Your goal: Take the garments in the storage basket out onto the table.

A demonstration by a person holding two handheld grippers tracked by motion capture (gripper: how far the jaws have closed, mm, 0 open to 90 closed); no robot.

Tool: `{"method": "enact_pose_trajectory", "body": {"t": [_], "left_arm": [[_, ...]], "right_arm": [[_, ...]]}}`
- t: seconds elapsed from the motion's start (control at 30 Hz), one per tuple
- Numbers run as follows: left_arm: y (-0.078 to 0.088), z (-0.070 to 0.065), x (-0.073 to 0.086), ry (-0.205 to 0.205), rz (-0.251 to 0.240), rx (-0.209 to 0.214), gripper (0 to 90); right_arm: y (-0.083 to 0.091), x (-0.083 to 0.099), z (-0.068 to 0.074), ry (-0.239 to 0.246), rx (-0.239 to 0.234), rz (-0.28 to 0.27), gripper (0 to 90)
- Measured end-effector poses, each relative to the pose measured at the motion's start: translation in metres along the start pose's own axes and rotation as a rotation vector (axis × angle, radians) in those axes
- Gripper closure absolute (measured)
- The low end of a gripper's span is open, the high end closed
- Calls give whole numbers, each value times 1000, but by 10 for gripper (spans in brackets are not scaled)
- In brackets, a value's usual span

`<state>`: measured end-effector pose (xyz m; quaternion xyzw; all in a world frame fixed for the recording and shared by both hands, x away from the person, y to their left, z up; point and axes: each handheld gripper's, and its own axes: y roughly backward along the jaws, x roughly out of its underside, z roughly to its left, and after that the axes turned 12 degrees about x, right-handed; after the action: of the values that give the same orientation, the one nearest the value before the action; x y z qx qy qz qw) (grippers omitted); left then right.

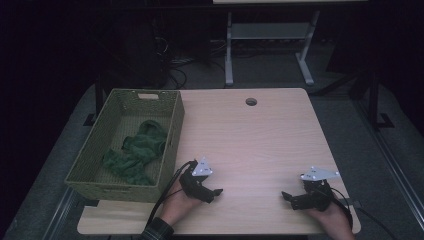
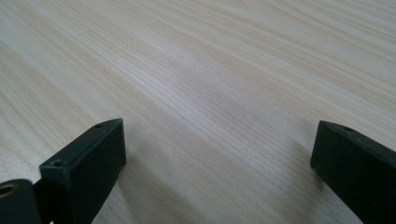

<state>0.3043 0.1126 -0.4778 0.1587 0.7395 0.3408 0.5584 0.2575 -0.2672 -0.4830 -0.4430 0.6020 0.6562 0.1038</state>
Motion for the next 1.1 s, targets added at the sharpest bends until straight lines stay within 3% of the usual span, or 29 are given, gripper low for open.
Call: {"method": "enact_pose_trajectory", "body": {"t": [0.63, 1.1], "left_arm": [[-3, 2, -8, 21, -4, -8, 148], [11, 1, -19, 29, 0, 5, 148]], "right_arm": [[1, 1, 0, -3, 1, 1, 30], [1, 1, 0, -3, 1, 1, 30]]}}
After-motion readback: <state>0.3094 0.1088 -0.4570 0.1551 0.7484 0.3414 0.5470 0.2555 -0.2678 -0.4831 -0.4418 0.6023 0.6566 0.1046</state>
